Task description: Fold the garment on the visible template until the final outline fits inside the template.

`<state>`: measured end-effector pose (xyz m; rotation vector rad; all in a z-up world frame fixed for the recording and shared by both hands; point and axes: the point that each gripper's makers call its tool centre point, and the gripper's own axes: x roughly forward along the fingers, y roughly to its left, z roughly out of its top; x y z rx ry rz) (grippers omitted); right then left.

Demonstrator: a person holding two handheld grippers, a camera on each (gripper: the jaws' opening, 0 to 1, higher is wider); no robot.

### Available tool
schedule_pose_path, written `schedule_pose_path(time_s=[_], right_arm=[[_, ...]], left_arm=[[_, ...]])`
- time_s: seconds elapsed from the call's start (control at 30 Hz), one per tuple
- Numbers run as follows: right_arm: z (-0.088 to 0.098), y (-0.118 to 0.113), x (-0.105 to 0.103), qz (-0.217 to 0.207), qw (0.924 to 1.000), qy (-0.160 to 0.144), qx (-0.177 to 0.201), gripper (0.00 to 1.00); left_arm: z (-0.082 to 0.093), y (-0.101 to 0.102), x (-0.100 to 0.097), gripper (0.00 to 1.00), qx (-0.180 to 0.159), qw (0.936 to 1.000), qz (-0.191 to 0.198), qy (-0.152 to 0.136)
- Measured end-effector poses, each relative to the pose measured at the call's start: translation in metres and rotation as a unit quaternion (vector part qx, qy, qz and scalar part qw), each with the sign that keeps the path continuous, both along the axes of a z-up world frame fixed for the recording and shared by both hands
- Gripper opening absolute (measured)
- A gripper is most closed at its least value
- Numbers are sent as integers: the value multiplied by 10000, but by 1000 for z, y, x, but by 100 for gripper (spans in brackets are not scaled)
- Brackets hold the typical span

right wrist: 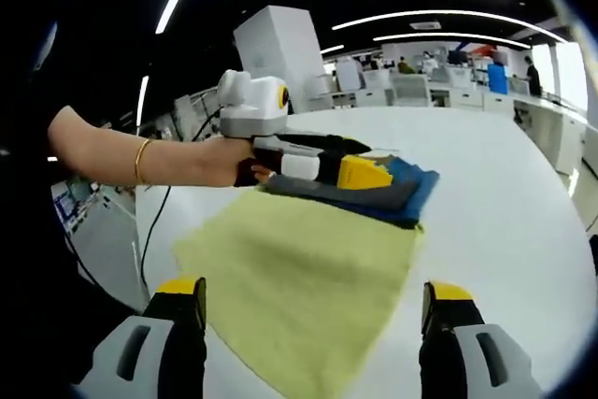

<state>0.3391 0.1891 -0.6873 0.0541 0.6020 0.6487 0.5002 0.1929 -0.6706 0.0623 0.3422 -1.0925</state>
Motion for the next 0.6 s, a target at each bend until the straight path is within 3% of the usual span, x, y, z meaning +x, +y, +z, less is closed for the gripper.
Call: schedule_pose_path(time_s=[0.33,0.6], right_arm=[[3,10,-6,620,9971,35,-430,96],[3,23,-15,1154,9908,63,-702,95]], left_arm=[[14,40,-17,98,-80,9999,45,86],[18,76,-43,99,154,9998,-153,26]])
